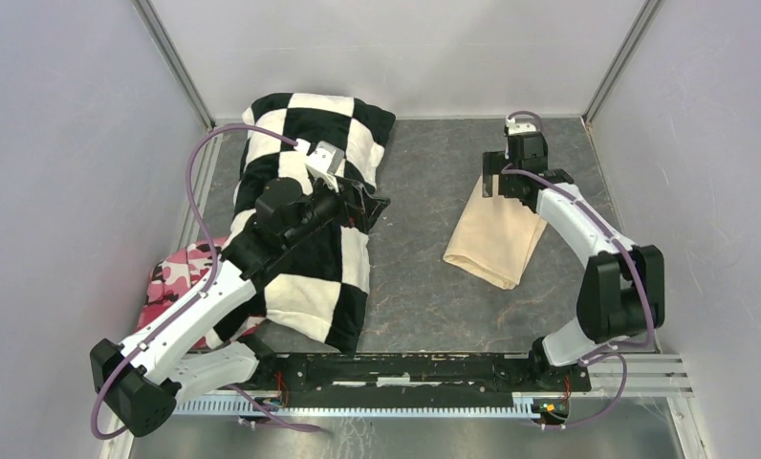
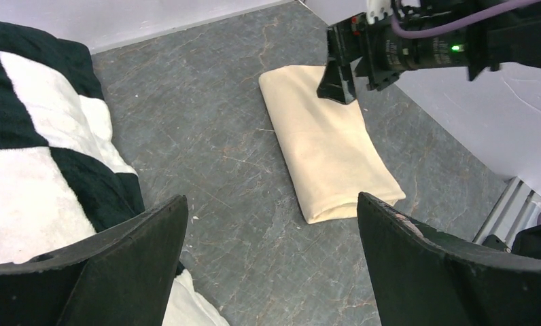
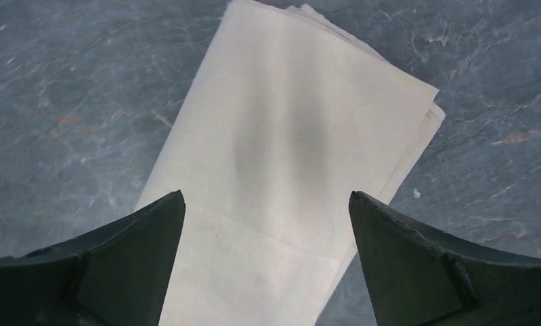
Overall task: Open and lay out the surgical kit
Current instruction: Adjust the surgical kit at the center of the board.
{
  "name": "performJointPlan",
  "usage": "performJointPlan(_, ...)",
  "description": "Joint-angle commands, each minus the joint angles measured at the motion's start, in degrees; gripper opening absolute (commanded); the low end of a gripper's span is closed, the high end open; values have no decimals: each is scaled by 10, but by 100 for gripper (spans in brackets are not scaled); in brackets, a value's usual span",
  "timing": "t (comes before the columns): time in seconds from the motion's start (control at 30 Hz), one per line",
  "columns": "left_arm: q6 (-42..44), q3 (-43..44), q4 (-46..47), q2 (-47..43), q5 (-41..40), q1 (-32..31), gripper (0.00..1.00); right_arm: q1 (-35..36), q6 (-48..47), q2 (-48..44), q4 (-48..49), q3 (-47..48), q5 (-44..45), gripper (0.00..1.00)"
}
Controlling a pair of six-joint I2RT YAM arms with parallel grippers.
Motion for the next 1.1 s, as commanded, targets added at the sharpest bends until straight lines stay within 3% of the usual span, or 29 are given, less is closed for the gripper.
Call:
performJointPlan(0.0, 25, 18, 12, 5, -3, -4, 100, 14, -68, -85, -63, -9, -19, 98)
performJointPlan(0.07, 25, 18, 12, 10, -1, -6, 100, 8, -54, -127, -52, -49, -81, 98)
performJointPlan(0.27, 3, 28, 8, 58, 46, -19, 100, -39, 10, -220, 11, -172, -105, 98)
performJointPlan(0.33, -6, 36, 8, 91, 68, -26, 100, -87, 29, -238, 56, -211, -161, 98)
performJointPlan(0.43, -40, 80, -31, 167, 83, -52, 99, -213, 81, -243, 150, -273, -314, 98)
performJointPlan(0.5, -82, 128, -54, 227, 95, -72, 97, -275, 121, -223, 211, -303, -396, 98)
performJointPlan(0.6, -136, 193, -58, 329, 122, -106, 96, -316, 139, -168, 263, -313, -430, 98)
performJointPlan(0.7, -173, 267, -60, 436, 143, -115, 94, -332, 168, -129, 349, -342, -461, 98)
performJointPlan(0.83, -159, 370, -107, 549, 98, -115, 95, -332, 223, -66, 445, -358, -519, 98)
performJointPlan(0.93, -154, 436, -139, 623, 77, -112, 95, -331, 214, -40, 443, -356, -497, 98)
performJointPlan(1.07, -172, 456, -125, 666, 86, -111, 95, -331, 206, -14, 431, -343, -477, 98)
